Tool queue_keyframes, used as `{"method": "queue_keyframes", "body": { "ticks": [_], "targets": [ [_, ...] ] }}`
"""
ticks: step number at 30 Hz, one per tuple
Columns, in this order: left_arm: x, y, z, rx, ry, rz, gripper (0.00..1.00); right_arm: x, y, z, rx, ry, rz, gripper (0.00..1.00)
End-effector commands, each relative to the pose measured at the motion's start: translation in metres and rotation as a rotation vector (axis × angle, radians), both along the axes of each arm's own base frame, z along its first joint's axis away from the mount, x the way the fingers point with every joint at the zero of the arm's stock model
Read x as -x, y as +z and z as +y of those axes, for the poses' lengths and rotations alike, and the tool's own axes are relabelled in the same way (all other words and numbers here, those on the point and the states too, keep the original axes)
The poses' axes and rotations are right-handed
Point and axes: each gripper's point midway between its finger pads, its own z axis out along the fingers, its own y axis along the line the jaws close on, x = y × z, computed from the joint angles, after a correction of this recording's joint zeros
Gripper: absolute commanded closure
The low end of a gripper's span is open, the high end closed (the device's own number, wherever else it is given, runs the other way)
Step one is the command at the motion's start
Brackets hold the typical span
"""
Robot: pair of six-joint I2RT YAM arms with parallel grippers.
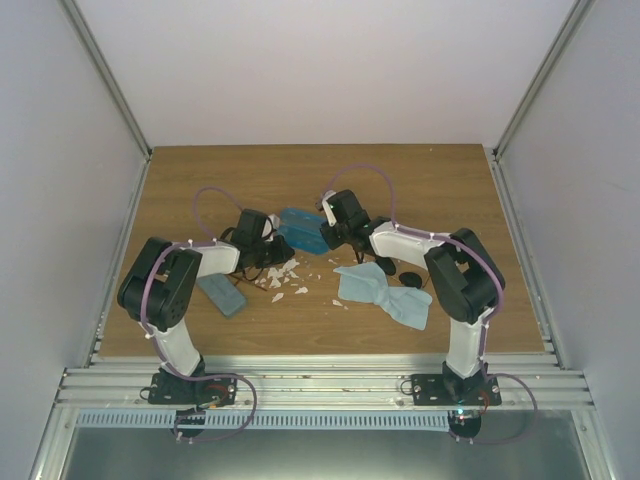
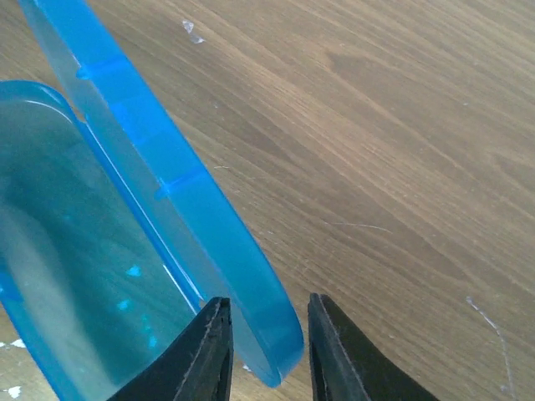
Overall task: Organize the sunglasses
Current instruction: Place the sunglasses case at the center of the board.
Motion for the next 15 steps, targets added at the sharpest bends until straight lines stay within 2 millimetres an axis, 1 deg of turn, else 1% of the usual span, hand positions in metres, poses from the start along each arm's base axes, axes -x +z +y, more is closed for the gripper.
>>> {"method": "queue_keyframes", "body": {
  "ticks": [1,4,5,7,9,12,15],
  "targets": [
    [-0.011,0.018,-0.005,-0.011,-0.009,-0.088,0.85,0.002,0.015,0.003,-0.042,0.008,0.001,0.7],
    [-0.01,0.033,-0.006,-0.001,-0.008,-0.123,0.85,0.006,0.024,0.001,-0.062,-0.005,-0.002,0.64],
    [-0.009,0.038,-0.006,0.003,-0.006,-0.133,0.85,0.008,0.028,0.001,-0.073,-0.007,-0.004,0.6],
    [-0.007,0.046,-0.006,0.01,0.002,-0.148,0.85,0.013,0.039,0.002,-0.099,-0.006,-0.008,0.55],
    [-0.005,0.053,-0.004,0.013,0.013,-0.154,0.85,0.02,0.045,0.003,-0.123,0.001,0.002,0.51],
    [-0.004,0.06,0.0,0.008,0.032,-0.165,0.84,0.032,0.058,0.005,-0.174,0.013,0.007,0.47],
    [-0.007,0.069,0.005,-0.012,0.051,-0.194,0.82,0.045,0.065,0.004,-0.233,0.012,0.031,0.47]
  ]
}}
